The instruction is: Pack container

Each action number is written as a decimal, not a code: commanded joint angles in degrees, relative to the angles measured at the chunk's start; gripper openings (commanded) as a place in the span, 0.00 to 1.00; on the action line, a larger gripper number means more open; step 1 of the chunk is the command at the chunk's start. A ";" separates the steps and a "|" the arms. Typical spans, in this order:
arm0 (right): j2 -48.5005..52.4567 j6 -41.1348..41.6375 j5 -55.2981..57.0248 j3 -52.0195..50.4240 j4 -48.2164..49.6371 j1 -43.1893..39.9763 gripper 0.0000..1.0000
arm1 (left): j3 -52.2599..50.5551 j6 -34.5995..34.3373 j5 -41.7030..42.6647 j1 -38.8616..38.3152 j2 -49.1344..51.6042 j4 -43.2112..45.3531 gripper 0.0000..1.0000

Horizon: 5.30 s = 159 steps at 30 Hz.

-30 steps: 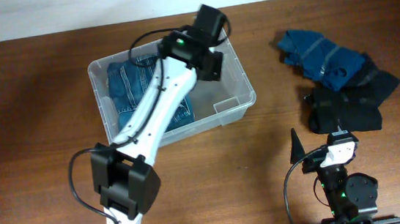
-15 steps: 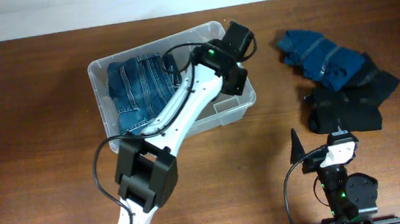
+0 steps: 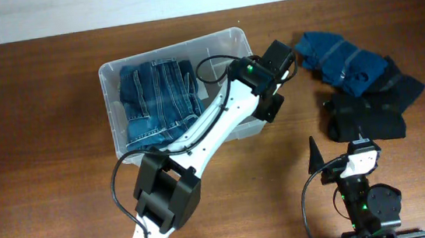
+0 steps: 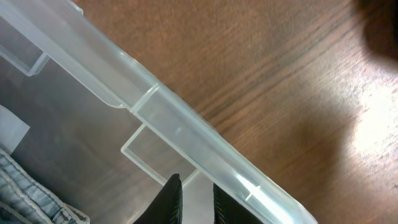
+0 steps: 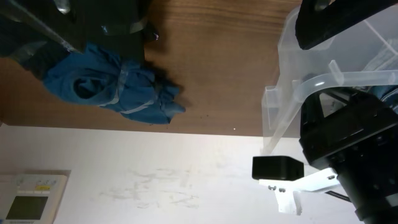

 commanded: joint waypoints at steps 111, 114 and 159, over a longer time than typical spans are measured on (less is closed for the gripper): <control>112.45 32.22 -9.75 76.11 -20.26 -23.47 0.09 | 31.85 -3.26 -3.78 64.72 0.07 -29.53 0.99; 111.27 31.54 -12.33 76.11 -20.22 -23.52 0.04 | 31.85 -3.26 -3.78 64.72 0.07 -29.53 0.99; 92.06 81.15 51.47 83.60 -30.93 41.11 0.04 | 31.85 -3.26 -3.78 64.72 0.07 -29.53 0.99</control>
